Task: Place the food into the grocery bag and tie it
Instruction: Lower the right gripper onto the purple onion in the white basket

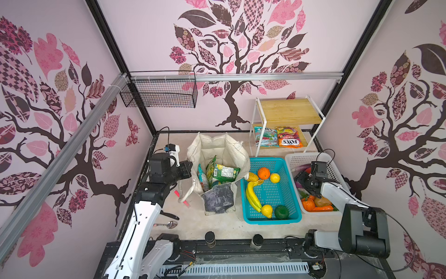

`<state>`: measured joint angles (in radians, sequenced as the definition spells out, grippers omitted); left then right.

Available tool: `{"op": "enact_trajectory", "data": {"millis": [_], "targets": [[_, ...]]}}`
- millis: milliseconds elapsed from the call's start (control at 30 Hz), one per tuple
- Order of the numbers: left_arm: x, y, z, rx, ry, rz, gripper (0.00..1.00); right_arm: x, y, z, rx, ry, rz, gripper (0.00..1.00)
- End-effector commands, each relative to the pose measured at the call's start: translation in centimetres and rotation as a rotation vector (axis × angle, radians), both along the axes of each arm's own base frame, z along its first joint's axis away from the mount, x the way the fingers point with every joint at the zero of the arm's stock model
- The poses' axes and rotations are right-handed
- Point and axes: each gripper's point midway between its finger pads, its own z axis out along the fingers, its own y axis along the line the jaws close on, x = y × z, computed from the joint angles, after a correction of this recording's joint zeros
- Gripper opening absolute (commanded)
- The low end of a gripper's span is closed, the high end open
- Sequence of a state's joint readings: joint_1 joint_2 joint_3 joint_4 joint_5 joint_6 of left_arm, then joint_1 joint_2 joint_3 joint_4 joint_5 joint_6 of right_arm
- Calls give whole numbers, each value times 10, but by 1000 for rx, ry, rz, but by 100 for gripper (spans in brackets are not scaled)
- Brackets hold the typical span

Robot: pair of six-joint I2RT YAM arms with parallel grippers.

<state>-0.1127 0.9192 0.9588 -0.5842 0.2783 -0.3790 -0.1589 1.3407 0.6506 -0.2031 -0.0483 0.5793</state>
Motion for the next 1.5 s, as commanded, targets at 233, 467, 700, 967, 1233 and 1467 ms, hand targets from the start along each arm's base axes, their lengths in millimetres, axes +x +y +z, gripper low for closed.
{"op": "enact_trajectory", "data": {"millis": [233,467,700,967,1233,1467], "targets": [[0,-2,-2,-12,-10,-9,0,-34,22,-29,93,118,34,71],[0,-2,-2,-13,-10,-10,0,-27,25,-1,106,26,46,64],[0,-2,-2,-12,-10,-8,0,-31,23,1,95,11,33,72],[0,-2,-4,-9,-4,-8,0,-29,34,-3,179,-7,17,86],[0,-1,-4,-6,-3,-3,0,-25,27,-14,153,2,-8,84],[0,0,-4,-2,-4,1,0,-23,27,-27,157,20,5,78]]}}
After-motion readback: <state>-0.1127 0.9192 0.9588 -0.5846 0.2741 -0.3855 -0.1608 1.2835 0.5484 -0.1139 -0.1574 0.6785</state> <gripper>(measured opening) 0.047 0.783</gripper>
